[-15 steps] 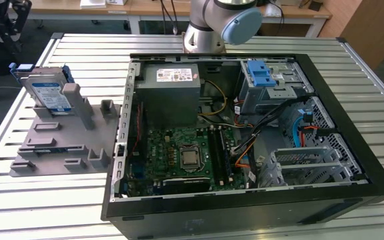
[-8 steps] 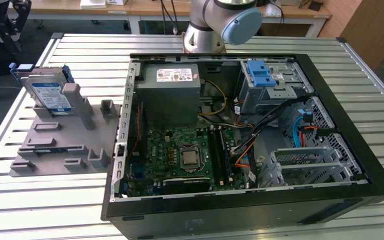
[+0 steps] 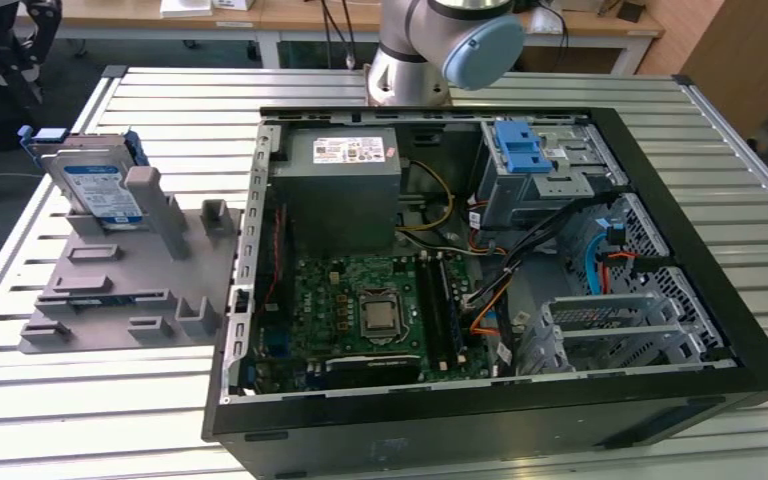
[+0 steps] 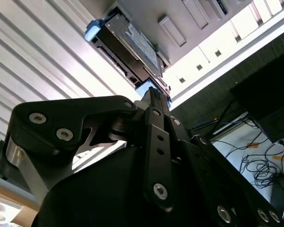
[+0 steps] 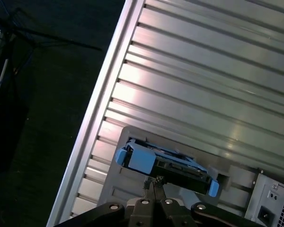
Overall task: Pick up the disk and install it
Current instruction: 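Pick up the disk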
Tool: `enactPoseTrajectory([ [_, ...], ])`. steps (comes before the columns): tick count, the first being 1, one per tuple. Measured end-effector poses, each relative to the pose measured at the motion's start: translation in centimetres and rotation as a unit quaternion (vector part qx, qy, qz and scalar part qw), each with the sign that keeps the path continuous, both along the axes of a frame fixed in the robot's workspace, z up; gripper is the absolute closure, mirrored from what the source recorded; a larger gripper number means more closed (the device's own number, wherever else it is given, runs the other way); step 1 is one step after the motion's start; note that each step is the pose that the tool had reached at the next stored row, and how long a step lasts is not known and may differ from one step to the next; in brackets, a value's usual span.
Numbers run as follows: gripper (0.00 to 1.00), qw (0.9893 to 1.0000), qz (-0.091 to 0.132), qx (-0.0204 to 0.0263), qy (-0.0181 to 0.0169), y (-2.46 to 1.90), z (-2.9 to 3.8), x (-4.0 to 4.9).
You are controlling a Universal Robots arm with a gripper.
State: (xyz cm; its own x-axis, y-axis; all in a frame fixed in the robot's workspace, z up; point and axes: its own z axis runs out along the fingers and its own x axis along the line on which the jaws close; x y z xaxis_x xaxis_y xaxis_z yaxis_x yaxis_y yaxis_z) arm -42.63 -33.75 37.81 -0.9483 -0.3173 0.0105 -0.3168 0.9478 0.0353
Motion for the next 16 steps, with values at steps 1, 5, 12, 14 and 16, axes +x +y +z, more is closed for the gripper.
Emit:
enactPoseTrajectory([
  [1,0.89,1.0000,0.004,0.0000,0.0000,0.00,0.00,0.00],
  [5,0.89,0.9998,0.022,0.0000,0.0000,0.00,0.00,0.00],
  [12,0.89,0.9986,0.054,0.0000,0.0000,0.00,0.00,0.00],
  [14,0.89,0.9980,0.063,0.0000,0.0000,0.00,0.00,0.00],
  [16,0.89,0.9974,0.072,0.0000,0.0000,0.00,0.00,0.00],
])
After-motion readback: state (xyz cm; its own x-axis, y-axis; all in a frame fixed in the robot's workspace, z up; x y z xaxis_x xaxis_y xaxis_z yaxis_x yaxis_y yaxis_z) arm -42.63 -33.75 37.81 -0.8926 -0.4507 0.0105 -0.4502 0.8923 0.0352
